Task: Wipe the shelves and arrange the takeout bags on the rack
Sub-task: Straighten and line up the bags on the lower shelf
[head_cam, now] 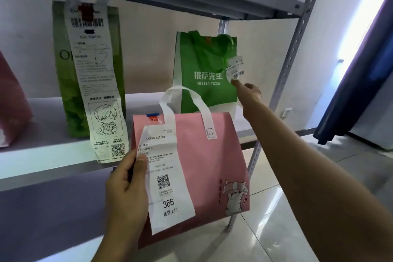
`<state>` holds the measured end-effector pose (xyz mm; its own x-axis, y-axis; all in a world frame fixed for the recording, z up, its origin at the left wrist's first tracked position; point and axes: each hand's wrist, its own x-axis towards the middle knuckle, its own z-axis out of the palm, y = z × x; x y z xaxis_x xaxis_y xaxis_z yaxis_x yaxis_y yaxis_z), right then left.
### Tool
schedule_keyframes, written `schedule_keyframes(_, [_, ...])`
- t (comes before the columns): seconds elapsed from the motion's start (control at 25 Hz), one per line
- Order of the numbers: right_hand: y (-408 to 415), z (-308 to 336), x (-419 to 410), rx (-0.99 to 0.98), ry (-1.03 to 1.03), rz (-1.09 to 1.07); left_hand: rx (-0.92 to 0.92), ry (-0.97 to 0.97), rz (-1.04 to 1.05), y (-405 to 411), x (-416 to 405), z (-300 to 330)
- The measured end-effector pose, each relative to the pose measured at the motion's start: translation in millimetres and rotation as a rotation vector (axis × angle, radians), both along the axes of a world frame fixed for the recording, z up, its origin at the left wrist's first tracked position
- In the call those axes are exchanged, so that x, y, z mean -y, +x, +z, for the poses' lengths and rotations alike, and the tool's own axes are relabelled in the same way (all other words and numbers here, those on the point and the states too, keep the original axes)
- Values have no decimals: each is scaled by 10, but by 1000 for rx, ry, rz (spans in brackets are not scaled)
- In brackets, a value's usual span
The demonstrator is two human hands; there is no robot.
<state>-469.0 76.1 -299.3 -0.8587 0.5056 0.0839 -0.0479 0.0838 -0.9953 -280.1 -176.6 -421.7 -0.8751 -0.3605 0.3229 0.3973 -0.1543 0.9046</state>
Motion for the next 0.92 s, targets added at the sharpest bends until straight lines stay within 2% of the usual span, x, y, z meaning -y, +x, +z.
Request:
schedule_keyframes(0.12, [-202,63,-22,-32,-39,0,7,22,-5,15,37,-41])
schedule_keyframes(0.28, [-324,21,22,-84,71,4,0,12,8,10,63,-91])
schedule_keyframes(0.44, [-337,-39,43,-121,78,12,24,11,-17,9,72,-127])
schedule_keyframes(0.68, [6,-11,-95,-246,139,-85,11,-6,-28,13,115,-76])
schedule_keyframes(0.92, [665,-72,-576,-357,36,-124,-23,-3,-62,67,279,66])
